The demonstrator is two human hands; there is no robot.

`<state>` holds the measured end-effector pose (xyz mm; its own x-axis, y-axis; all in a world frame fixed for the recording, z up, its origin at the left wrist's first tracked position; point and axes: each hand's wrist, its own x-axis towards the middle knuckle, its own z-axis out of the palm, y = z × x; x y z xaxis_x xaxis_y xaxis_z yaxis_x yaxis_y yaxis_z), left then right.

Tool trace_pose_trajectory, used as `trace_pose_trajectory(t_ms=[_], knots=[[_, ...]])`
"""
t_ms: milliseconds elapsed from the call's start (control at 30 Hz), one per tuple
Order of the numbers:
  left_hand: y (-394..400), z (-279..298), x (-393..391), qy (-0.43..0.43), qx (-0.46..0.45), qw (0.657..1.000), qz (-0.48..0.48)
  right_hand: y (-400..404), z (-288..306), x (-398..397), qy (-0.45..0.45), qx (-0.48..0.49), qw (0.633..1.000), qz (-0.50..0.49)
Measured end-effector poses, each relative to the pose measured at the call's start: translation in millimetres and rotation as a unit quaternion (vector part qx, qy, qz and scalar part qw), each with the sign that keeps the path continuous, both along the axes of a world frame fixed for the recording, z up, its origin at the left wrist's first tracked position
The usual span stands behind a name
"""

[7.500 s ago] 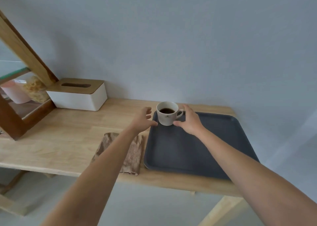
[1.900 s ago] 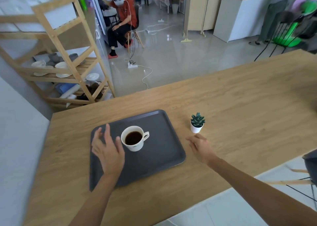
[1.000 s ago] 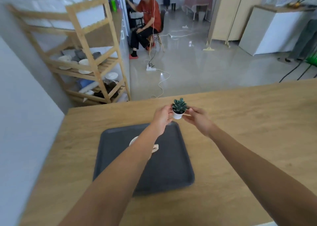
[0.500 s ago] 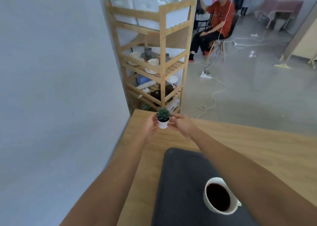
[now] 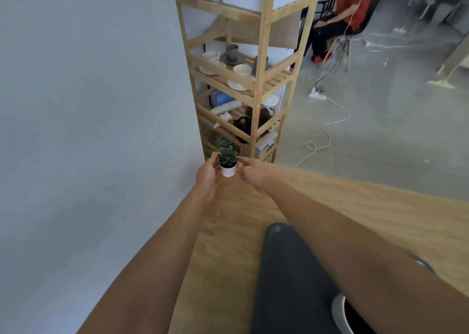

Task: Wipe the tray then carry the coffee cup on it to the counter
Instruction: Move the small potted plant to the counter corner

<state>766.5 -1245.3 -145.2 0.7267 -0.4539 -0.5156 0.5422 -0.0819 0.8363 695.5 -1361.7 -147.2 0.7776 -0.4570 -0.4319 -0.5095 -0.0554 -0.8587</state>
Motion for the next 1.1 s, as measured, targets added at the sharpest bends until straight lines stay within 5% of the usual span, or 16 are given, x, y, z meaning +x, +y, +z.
trace_pose_trajectory(t_ms=[267, 667, 733, 833, 1100], knots=[[8, 49, -49, -0.218, 0.142, 0.964, -0.052, -12, 57, -67, -0.014, -0.059, 0.998, 0.000], [38, 98, -240, -0.297, 0.141, 0.940, -0.092, -19, 106, -310, -0.059, -0.118, 0.984, -0.123], [51, 85, -276, -0.311, 0.213, 0.920, -0.111, -10, 98, -356, -0.055, -0.140, 0.978, -0.147], [72, 61, -328, -0.362, 0.192, 0.893, -0.186, 9, 79, -420, -0.020, -0.204, 0.963, -0.175], [149, -27, -430, -0.510, 0.279, 0.766, -0.273, 99, -5, -525, 0.081, -0.313, 0.938, -0.124]])
